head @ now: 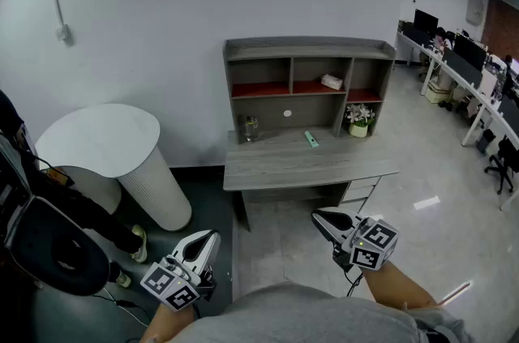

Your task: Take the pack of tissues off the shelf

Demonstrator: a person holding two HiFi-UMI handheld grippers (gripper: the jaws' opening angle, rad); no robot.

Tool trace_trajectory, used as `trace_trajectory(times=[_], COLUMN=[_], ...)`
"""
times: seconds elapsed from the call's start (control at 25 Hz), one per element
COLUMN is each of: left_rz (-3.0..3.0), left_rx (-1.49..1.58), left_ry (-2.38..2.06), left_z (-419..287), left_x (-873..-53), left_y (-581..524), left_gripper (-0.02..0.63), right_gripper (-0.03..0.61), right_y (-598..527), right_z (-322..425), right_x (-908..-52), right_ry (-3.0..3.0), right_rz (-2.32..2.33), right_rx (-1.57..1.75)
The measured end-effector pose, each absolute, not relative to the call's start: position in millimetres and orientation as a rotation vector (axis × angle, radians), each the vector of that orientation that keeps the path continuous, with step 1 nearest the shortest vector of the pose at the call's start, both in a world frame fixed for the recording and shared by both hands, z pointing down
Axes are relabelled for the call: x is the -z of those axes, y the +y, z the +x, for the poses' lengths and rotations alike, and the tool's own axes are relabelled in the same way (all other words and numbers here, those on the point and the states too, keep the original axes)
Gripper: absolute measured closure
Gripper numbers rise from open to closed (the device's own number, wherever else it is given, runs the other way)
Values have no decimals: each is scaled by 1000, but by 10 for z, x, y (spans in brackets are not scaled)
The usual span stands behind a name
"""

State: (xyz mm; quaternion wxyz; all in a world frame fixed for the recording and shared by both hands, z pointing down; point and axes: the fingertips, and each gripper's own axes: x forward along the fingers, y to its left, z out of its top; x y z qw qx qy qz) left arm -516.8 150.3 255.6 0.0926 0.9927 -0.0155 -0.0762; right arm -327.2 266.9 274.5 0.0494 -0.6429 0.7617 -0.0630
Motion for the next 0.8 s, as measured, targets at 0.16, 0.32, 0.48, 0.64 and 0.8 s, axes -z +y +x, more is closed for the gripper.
trace_trajectory(times=[0.16, 0.32, 0.48, 0.64, 0.8], left_rz=[2949, 2946, 2946, 2951, 2950], left_rx=[220, 214, 222, 220, 222], left_ry=[-37, -42, -43, -39, -31], left_z=[-5144, -5095, -4988, -4819, -4604], left_x=[-2552, -2584, -2570, -2568, -2573], left_y=[1526, 1570, 1648, 1787, 1966], left_gripper=[597, 597, 597, 597, 597], right_gripper=[565, 565, 561, 560, 560], right_y=[2664, 2683, 2741, 2859, 3047], right_z=[-3269, -3223, -3191, -3072, -2859], right_x=[-2752, -2818, -2833, -2791, -2811], right_ry=[2320, 2326, 2370, 2386, 2393], right_rz=[-1959, -1969, -1972, -1965, -1976], right_rx=[193, 211, 198, 164, 150])
